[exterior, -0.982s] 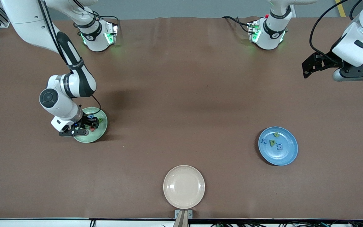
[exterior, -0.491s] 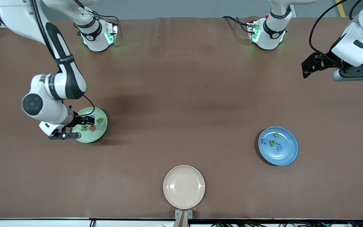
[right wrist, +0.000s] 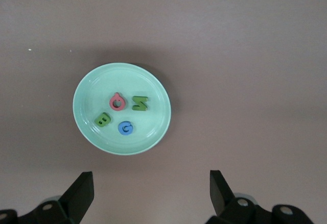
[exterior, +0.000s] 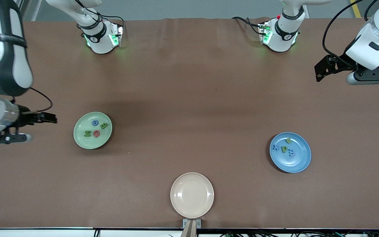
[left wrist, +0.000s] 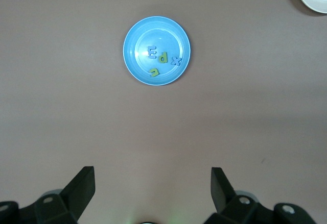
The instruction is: Sort upper and lower case letters into plates
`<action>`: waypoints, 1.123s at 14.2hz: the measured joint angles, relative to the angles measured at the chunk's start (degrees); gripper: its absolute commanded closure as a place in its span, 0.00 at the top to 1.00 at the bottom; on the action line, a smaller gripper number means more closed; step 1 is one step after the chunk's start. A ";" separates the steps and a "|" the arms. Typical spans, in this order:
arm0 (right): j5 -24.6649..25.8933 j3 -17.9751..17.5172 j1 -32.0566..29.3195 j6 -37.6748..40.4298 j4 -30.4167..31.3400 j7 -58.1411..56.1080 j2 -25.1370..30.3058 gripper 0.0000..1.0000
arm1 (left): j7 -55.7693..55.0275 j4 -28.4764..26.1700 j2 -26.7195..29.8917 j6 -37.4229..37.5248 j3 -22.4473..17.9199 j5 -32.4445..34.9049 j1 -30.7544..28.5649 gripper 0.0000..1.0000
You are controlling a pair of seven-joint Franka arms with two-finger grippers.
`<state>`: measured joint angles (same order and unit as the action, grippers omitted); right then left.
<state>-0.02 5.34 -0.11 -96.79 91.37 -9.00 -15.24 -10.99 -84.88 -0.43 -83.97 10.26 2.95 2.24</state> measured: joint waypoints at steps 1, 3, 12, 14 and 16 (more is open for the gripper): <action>0.22 0.00 -0.05 2.94 -2.96 0.02 0.07 1.00 | 0.00 0.00 0.00 0.00 0.00 0.00 0.00 1.00; 0.33 0.10 -0.28 6.34 -6.95 0.15 0.08 1.00 | 0.00 0.01 0.00 0.00 0.01 0.00 0.00 1.00; 0.23 0.18 -0.64 15.92 -15.85 0.15 -0.05 1.00 | -0.47 0.01 0.35 0.31 0.68 0.00 0.01 1.00; 0.23 0.18 -0.64 17.45 -16.15 0.15 -0.05 1.00 | -3.03 -0.14 0.35 0.79 0.90 0.00 0.01 1.00; 0.18 0.26 -0.67 17.88 -17.01 0.14 0.35 1.00 | -4.20 -0.28 0.35 0.91 1.34 0.00 0.01 1.00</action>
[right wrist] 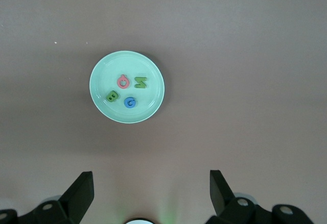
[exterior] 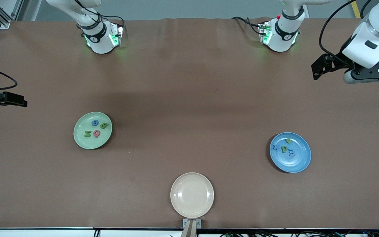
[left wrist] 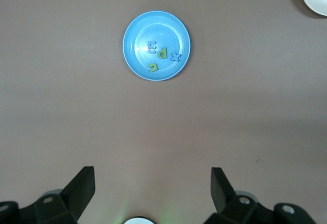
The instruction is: Sort upper and lower case letters into plates
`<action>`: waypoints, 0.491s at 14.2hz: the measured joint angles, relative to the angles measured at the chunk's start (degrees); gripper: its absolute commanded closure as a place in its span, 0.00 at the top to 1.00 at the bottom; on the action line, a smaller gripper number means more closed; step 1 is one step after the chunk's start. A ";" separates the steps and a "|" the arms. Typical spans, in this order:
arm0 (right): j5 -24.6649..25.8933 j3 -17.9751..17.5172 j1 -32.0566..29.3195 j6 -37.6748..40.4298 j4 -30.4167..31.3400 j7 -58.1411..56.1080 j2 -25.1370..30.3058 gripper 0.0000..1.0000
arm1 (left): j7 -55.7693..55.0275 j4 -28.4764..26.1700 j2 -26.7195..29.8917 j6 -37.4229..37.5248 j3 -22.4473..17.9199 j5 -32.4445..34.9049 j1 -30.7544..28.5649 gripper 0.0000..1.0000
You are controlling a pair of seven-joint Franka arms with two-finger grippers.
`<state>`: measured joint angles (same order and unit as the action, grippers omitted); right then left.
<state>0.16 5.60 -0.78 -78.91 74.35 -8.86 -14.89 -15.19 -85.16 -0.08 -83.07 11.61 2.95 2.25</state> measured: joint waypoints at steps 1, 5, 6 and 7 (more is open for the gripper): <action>-0.05 0.06 -0.07 0.28 -0.07 -0.01 0.70 1.00 | -0.02 -0.02 0.00 0.00 0.04 0.00 -0.01 1.00; -0.07 0.03 -0.08 -0.50 4.05 -0.08 6.53 1.00 | 1.83 -0.02 0.00 0.00 -0.68 0.00 -0.61 1.00; -0.07 -0.06 0.08 -1.68 6.37 -0.10 8.54 1.00 | 1.99 -0.02 0.00 0.00 -0.88 0.00 -1.18 1.00; -0.07 -0.13 0.47 -2.68 8.74 -0.10 10.48 1.00 | 2.41 -0.02 0.01 0.00 -1.02 0.00 -1.85 1.00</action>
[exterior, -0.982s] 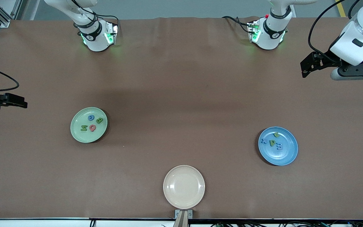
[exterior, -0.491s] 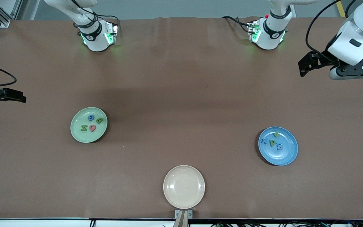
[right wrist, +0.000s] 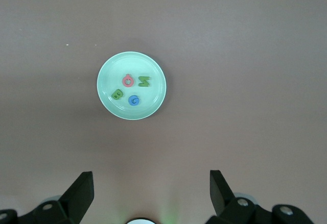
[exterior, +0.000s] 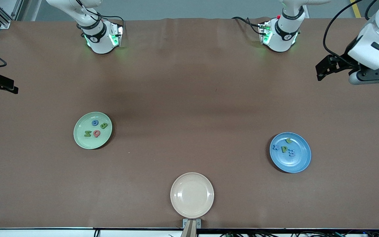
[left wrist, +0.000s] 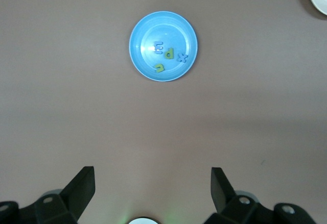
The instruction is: Sort upper and lower case letters into plates
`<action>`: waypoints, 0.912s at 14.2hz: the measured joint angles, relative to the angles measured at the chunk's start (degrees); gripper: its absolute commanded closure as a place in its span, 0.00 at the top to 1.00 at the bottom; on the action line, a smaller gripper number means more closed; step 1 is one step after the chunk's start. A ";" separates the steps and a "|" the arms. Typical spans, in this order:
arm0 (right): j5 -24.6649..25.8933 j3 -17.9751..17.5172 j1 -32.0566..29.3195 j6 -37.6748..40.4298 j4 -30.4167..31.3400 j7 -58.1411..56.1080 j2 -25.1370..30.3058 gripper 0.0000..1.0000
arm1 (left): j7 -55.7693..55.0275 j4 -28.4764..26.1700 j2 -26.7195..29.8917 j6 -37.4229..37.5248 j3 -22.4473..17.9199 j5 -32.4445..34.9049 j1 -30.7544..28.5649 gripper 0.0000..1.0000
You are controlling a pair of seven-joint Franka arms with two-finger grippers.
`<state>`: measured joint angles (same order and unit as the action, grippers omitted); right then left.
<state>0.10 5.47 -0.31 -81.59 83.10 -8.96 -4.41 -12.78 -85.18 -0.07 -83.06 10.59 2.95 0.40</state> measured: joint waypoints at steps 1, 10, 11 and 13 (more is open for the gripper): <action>0.01 -0.13 0.39 -0.77 2.02 0.01 1.67 1.00 | 0.68 0.00 0.02 0.00 -0.03 -0.03 -0.53 1.00; 0.05 -0.35 0.82 -0.47 5.36 0.03 8.56 1.00 | 6.62 -1.66 2.49 -1.30 -0.18 -1.76 -3.73 1.00; 0.05 -0.35 0.82 -0.30 5.36 0.03 9.17 1.00 | 6.62 -3.08 3.40 -2.44 -0.18 -2.10 -3.75 1.00; 0.05 -0.38 0.82 -0.11 5.35 0.03 10.07 1.00 | 7.51 -5.62 5.04 -4.22 -0.19 -2.33 -4.20 1.00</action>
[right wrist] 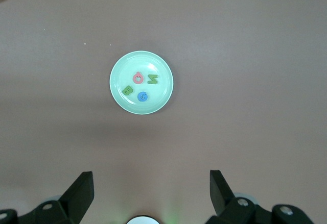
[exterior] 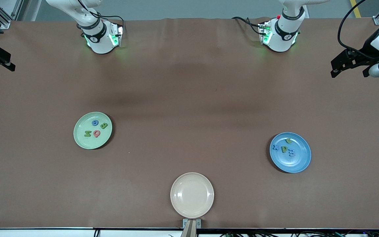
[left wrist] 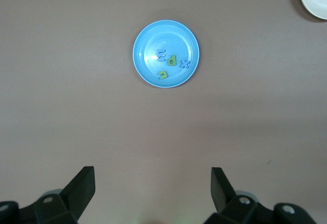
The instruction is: Sort upper and lower case letters into plates
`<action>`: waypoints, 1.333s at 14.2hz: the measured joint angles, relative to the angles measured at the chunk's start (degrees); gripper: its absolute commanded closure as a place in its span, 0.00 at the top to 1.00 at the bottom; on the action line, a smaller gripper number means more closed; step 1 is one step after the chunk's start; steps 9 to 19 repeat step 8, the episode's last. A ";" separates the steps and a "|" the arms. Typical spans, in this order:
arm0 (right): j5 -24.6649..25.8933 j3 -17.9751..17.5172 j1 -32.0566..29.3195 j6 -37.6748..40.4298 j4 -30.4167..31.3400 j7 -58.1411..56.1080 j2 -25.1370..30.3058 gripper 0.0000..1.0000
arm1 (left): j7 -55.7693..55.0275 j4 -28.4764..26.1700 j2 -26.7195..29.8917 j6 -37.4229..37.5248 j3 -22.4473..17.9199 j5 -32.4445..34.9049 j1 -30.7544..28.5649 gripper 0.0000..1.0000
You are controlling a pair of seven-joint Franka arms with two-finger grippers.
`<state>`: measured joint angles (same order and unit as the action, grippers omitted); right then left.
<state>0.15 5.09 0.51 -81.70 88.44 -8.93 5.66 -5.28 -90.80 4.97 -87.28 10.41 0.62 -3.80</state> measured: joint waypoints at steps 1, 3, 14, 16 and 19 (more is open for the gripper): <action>0.00 -0.04 0.00 0.12 -0.05 0.00 0.25 1.00 | 0.72 -0.62 0.50 -0.37 -0.01 -0.10 -0.32 1.00; 0.00 -0.11 0.00 0.91 -0.19 0.00 0.41 1.00 | 1.15 -0.99 0.82 -0.50 -0.01 -0.16 -0.64 1.00; -0.13 -0.09 0.00 2.69 -0.20 0.95 0.42 1.00 | 1.21 -0.70 0.82 -1.21 0.00 -0.16 -0.65 1.00; -0.13 -0.09 0.00 2.69 -0.20 0.95 0.42 1.00 | 1.21 -0.70 0.82 -1.21 0.00 -0.16 -0.65 1.00; -0.13 -0.09 0.00 2.69 -0.20 0.95 0.42 1.00 | 1.21 -0.70 0.82 -1.21 0.00 -0.16 -0.65 1.00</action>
